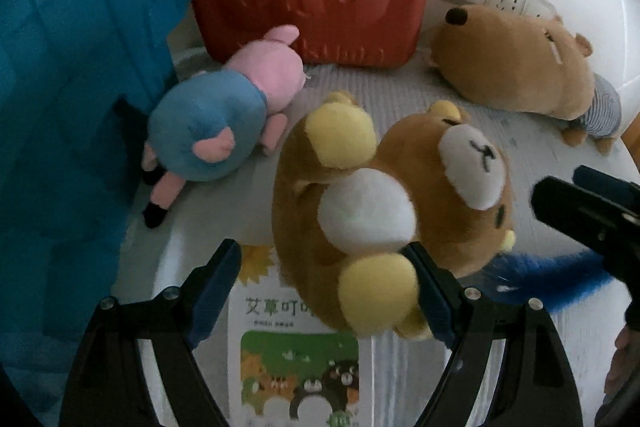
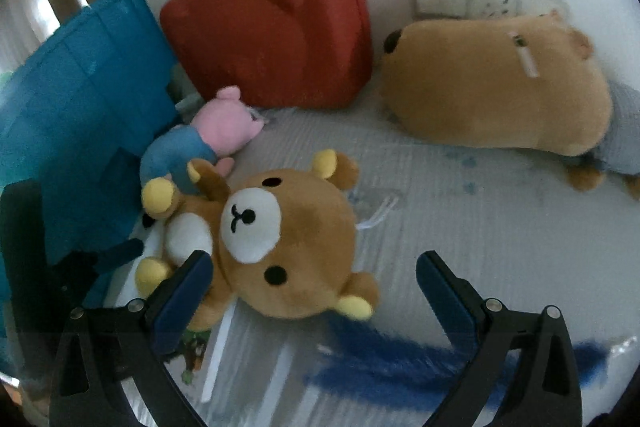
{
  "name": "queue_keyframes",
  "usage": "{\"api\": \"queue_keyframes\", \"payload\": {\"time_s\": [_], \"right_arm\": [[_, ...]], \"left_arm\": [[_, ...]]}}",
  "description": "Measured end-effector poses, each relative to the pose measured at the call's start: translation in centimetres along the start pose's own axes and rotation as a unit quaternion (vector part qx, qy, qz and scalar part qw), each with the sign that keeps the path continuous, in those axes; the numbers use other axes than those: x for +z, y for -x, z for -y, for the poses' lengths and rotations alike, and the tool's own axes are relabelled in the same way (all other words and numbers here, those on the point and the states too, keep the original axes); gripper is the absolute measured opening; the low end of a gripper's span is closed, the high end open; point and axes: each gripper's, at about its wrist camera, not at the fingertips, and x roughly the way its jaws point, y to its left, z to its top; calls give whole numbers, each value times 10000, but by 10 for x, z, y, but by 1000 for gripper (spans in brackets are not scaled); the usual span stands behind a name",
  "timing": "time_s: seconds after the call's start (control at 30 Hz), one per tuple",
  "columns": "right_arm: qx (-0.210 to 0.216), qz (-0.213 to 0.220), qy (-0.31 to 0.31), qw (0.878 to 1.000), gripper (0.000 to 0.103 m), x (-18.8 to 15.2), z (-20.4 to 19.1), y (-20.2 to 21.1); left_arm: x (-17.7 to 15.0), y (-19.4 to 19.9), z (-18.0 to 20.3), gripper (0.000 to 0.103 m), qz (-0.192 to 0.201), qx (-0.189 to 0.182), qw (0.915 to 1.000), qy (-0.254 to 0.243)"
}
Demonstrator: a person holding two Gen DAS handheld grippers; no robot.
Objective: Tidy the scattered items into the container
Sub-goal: 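Grasp the brown teddy bear with the right tool and lift it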
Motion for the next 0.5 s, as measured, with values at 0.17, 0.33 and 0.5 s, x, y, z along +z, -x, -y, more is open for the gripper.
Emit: {"api": "queue_keyframes", "payload": {"time_s": [0.17,0.33,0.5], "right_arm": [[155,-135,3,9998,103,2,-1,-27],[311,-256,-99,9991,103,3,4,-52],[475,-360,-119,9981,103,-2,2,-64]], "left_arm": [[1,-12,3,89,4,-146,9998,-116],[2,-19,-1,97,102,-171,9997,-114],[0,-25,-3,100,112,-255,9995,-159]]}}
